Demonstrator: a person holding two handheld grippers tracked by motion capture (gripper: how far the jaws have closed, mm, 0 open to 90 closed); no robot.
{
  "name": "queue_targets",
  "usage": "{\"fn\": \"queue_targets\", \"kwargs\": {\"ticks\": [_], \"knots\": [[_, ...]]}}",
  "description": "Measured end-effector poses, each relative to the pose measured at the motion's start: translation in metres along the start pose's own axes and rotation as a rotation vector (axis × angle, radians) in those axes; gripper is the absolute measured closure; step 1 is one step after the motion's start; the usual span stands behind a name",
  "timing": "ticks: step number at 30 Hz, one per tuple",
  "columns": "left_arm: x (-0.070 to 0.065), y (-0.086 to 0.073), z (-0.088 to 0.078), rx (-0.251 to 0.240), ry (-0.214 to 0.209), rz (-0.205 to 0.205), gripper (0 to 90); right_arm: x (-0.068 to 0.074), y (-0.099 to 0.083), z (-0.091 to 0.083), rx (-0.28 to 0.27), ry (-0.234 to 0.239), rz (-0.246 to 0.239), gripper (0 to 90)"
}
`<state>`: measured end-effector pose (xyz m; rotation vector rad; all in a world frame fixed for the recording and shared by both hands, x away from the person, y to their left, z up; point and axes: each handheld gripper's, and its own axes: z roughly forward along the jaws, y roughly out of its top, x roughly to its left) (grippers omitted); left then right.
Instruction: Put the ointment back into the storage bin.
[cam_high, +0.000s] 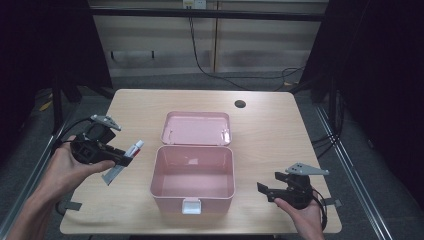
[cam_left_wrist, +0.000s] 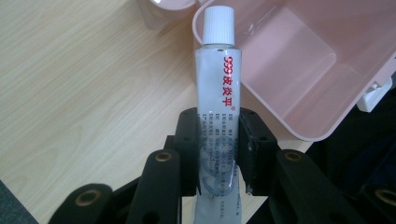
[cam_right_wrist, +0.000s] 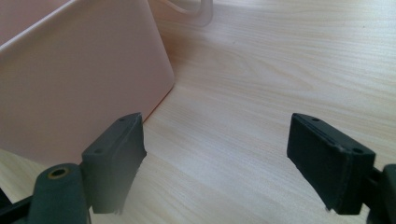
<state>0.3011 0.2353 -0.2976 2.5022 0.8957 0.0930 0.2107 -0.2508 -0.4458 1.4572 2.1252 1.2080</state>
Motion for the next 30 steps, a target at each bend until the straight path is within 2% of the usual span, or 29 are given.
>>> {"fn": "queue_targets", "kwargs": {"ticks": [12,17,21,27,29,30], "knots": [[-0.010,0.015,0.004,0.010,-0.019,0.055,71.5,0.000,0.001,-0.001,-0.012,0.002,-0.005,17.9],[-0.014,0.019,0.007,0.004,-0.021,0.053,71.6,0.001,0.001,-0.003,-0.027,0.007,-0.011,17.4],[-0.018,0.023,0.008,0.016,-0.031,0.073,71.6,0.001,0.002,-0.003,-0.036,0.011,-0.015,17.1],[-0.027,0.031,0.011,0.025,-0.037,0.108,71.5,0.001,0.002,-0.004,-0.034,0.009,-0.016,17.0],[-0.032,0.037,0.012,0.028,-0.040,0.150,71.5,0.001,0.002,-0.003,-0.033,0.010,-0.017,17.0],[-0.032,0.037,0.012,0.028,-0.040,0.150,71.5,0.001,0.002,-0.003,-0.033,0.010,-0.017,17.0]]}}
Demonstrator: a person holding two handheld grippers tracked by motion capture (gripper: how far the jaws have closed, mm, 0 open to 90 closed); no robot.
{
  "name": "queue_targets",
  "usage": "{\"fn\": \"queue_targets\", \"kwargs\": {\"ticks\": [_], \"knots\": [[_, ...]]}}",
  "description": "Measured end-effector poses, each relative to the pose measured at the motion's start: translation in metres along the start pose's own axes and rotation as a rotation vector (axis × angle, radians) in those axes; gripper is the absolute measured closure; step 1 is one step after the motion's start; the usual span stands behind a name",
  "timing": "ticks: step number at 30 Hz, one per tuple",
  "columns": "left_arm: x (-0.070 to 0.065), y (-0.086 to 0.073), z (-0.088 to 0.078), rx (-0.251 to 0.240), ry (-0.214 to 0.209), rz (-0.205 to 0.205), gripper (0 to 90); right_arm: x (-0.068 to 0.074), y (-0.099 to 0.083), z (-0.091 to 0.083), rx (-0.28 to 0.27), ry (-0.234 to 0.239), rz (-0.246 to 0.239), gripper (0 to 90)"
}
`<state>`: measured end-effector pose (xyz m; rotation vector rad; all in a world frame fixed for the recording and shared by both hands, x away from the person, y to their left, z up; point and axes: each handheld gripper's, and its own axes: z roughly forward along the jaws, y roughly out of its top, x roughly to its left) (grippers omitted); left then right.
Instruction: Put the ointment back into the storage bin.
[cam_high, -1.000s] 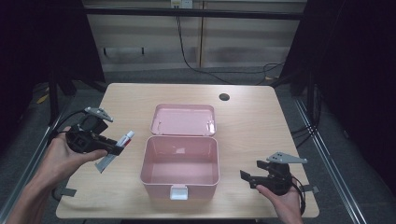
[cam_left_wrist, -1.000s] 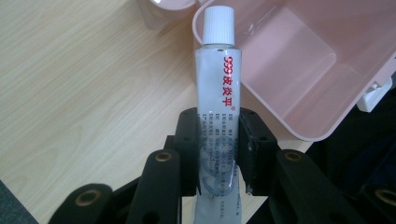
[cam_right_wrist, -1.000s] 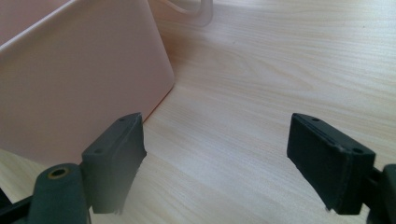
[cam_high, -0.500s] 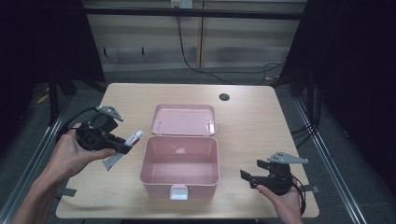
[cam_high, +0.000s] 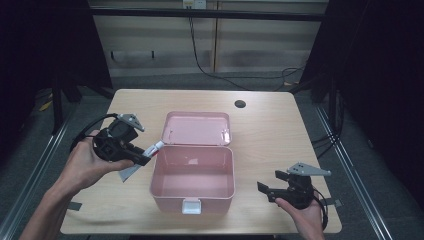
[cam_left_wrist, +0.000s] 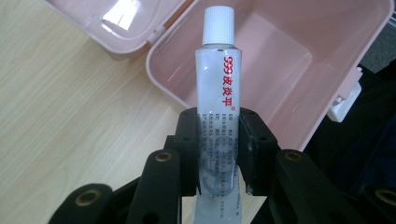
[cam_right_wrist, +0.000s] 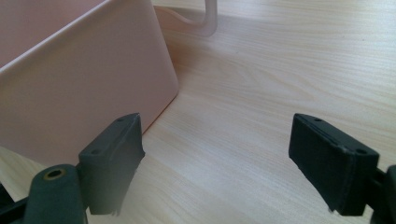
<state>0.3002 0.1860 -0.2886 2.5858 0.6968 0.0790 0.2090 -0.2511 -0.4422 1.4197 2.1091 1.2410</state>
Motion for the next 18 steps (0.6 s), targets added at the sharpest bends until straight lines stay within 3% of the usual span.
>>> {"fn": "queue_targets", "kwargs": {"ticks": [7,12,18], "knots": [[-0.008,0.010,0.007,-0.003,-0.005,0.023,71.6,0.000,0.000,0.000,0.003,0.000,0.002,17.0],[-0.014,0.018,0.013,0.008,-0.039,0.054,71.5,0.000,0.000,0.000,0.004,0.001,0.002,17.0],[-0.021,0.027,0.016,0.015,-0.016,0.084,71.5,0.000,0.000,0.000,0.007,0.002,0.002,16.9]]}}
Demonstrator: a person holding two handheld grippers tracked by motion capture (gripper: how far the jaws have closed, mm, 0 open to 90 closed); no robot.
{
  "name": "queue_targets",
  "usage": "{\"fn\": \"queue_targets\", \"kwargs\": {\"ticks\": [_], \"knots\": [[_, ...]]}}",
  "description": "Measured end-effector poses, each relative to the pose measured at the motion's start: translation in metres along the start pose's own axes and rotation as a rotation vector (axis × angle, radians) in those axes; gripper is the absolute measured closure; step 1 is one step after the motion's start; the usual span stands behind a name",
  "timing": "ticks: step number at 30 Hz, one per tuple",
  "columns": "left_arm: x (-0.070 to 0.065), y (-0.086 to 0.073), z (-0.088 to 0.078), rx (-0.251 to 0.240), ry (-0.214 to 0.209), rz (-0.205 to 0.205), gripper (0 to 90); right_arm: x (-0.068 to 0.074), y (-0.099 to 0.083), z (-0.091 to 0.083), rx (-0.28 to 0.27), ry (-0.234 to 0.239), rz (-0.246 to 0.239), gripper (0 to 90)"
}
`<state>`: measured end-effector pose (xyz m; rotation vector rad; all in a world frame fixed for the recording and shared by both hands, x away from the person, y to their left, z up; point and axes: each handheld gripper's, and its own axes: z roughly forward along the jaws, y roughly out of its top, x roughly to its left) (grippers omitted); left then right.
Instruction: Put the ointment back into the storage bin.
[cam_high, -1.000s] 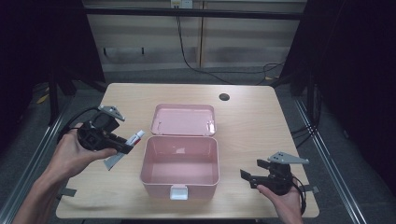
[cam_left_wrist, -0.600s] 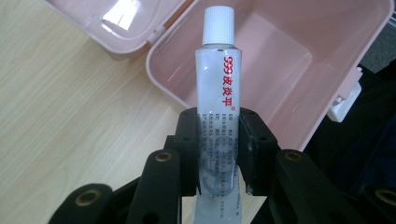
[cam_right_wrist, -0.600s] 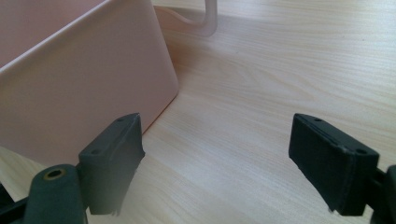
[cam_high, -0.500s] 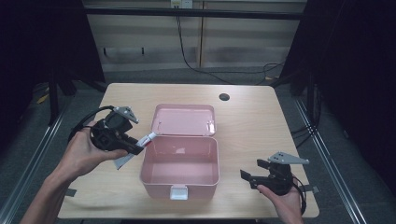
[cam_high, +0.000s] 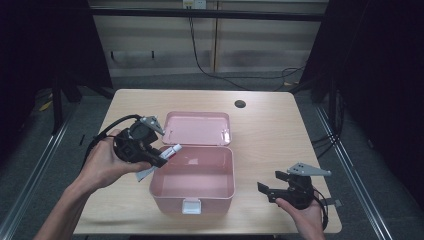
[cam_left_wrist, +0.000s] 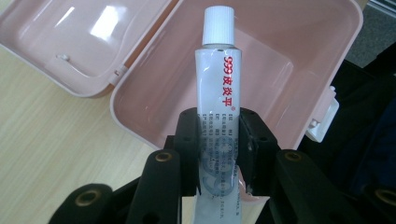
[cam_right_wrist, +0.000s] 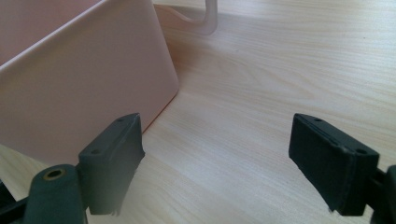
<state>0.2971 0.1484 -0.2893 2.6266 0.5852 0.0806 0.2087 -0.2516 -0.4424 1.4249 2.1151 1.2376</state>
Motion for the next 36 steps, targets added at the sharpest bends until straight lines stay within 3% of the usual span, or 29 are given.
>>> {"fn": "queue_targets", "kwargs": {"ticks": [5,8,13,25,36], "knots": [[-0.005,0.006,0.004,0.013,-0.002,0.027,71.5,0.000,0.000,0.000,-0.001,0.002,-0.001,16.9],[-0.007,0.008,0.009,0.011,-0.014,0.025,71.5,0.000,0.000,0.000,0.001,0.001,0.000,16.9],[-0.010,0.013,0.019,0.052,-0.037,0.043,71.5,-0.001,0.000,0.000,-0.002,0.002,0.000,16.9],[-0.015,0.021,0.038,0.072,-0.063,0.068,71.5,-0.001,0.000,0.000,0.006,0.004,0.001,16.7],[-0.024,0.028,0.060,0.095,-0.093,0.137,71.5,-0.001,0.000,0.001,0.008,0.005,0.000,16.6]]}}
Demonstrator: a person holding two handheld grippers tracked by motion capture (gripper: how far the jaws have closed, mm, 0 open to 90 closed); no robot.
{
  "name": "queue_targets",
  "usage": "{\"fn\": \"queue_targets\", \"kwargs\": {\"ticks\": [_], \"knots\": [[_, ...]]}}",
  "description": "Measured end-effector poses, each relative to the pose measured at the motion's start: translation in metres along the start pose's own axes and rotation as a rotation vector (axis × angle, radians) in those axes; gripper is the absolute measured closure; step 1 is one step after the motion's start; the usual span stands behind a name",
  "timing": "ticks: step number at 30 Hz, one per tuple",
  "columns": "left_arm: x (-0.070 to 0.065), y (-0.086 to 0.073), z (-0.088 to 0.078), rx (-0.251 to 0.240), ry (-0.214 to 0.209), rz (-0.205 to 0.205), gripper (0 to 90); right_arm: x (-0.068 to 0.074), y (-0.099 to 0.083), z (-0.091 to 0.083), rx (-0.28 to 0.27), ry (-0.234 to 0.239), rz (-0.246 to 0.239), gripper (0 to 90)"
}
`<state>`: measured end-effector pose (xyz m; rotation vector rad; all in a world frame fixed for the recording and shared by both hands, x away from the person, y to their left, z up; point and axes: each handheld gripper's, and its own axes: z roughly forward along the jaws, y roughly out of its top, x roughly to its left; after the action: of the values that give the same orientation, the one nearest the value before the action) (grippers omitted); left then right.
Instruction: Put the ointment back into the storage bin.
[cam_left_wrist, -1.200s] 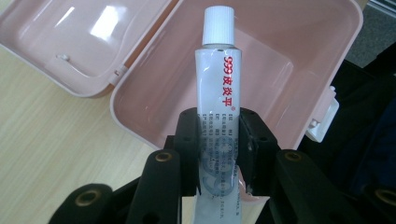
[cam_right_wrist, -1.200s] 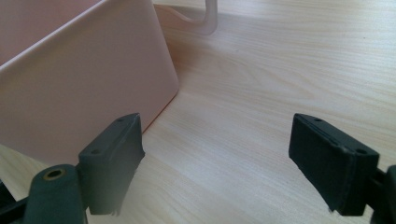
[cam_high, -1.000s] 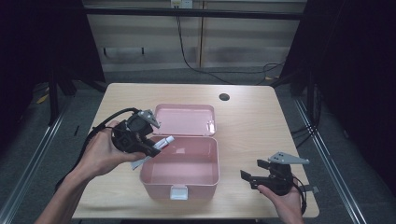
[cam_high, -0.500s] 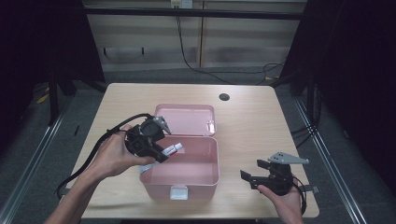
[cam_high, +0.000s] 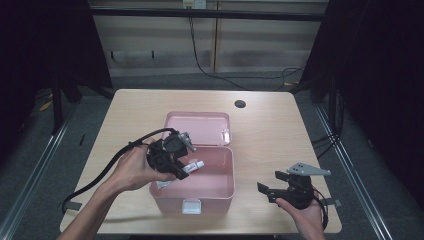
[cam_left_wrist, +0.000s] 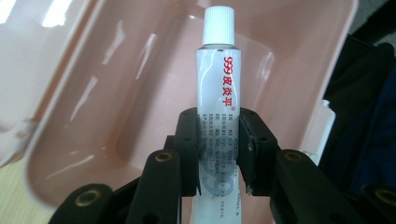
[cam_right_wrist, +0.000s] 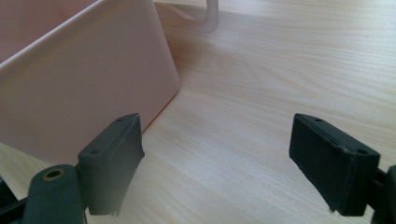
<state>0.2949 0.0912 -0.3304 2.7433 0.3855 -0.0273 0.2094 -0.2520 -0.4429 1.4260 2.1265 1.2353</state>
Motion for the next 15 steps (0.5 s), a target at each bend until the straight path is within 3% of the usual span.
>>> {"fn": "queue_targets", "kwargs": {"ticks": [3,8,15], "knots": [[0.000,0.002,0.004,0.031,-0.010,0.012,71.5,0.000,0.000,0.000,0.000,0.000,0.002,16.6],[0.000,0.002,0.009,0.030,-0.012,0.013,71.5,0.000,0.000,0.000,0.002,0.002,0.000,16.6],[-0.003,0.002,0.020,0.068,-0.018,0.001,71.4,0.000,0.000,0.000,0.003,0.003,0.000,16.6]]}}
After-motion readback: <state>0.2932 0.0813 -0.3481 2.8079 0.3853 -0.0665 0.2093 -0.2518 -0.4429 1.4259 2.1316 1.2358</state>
